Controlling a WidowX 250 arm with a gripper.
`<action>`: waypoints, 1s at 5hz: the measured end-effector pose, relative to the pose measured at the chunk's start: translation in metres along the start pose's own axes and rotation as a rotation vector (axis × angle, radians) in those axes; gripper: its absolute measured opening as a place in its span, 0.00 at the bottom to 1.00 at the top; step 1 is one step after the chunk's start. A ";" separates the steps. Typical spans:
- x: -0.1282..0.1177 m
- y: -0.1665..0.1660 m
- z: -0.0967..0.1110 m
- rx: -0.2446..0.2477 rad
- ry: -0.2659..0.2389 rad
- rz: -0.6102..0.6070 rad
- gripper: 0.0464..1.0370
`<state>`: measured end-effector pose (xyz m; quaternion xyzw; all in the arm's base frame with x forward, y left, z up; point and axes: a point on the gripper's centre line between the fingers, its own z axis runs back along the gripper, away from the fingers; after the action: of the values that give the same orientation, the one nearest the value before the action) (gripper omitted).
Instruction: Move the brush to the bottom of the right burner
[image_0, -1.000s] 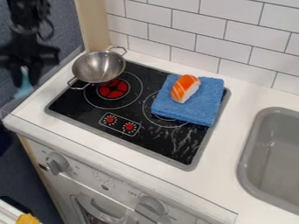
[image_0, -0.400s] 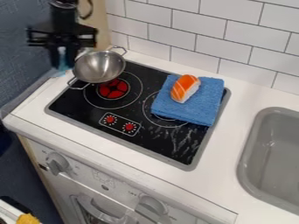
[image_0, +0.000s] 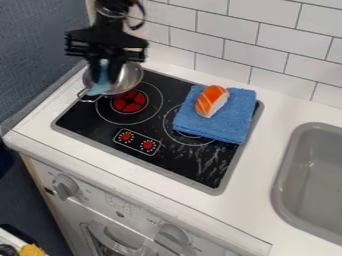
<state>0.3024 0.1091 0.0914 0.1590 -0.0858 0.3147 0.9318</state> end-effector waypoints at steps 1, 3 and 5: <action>-0.027 -0.019 0.000 -0.026 -0.010 -0.070 0.20; -0.080 -0.051 -0.002 -0.096 0.065 -0.125 0.20; -0.122 -0.070 0.017 0.053 0.072 0.197 0.20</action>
<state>0.2487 -0.0178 0.0587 0.1628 -0.0592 0.4126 0.8943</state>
